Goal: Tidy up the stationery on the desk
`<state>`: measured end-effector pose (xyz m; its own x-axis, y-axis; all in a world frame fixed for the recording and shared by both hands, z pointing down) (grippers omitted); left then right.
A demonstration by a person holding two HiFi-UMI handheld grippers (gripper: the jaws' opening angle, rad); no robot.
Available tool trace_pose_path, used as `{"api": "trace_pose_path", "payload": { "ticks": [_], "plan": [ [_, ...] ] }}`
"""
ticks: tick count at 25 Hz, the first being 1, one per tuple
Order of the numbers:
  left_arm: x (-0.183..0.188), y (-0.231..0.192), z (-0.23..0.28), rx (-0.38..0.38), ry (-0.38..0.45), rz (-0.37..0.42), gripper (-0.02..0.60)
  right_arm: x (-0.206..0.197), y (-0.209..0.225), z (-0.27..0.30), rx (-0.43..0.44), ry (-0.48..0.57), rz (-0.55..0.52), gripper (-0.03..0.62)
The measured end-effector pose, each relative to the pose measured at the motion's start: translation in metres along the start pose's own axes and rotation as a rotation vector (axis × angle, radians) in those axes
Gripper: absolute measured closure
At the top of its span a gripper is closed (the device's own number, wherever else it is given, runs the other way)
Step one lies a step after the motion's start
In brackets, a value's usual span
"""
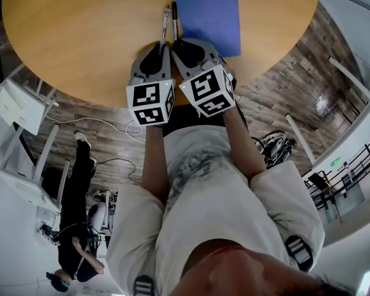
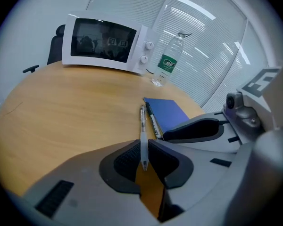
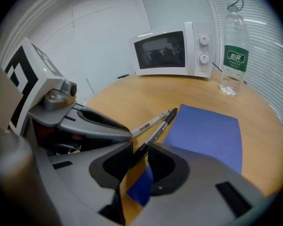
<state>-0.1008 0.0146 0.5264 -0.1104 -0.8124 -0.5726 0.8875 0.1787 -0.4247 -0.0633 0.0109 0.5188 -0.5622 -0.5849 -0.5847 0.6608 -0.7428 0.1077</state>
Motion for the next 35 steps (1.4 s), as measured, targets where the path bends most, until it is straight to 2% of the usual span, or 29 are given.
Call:
{"api": "trace_pose_path", "payload": {
  "ticks": [17,30,35],
  "plan": [
    [-0.001,0.030,0.010,-0.136,0.017,-0.046,0.528,-0.009,0.021,-0.034,0.016,0.014,-0.022,0.433],
    [-0.004,0.031,0.006,-0.094,0.032,-0.027,0.528,-0.012,0.041,-0.027,0.017,0.068,0.029,0.433],
    [-0.006,0.036,0.007,-0.099,0.033,-0.036,0.528,0.001,0.043,-0.013,0.058,0.070,-0.008,0.433]
  ]
}}
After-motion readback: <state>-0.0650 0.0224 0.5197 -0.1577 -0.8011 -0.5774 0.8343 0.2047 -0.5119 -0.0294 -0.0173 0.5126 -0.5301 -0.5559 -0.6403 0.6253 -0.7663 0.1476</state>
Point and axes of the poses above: the fingertips, and each gripper's own axes: z forward along the fingers, y to its right, x out of its top, the point moved 1 cm from there along -z, backward along the fingers, and after that the axes turned 6 degrees about -x, right-handed, at the moved point
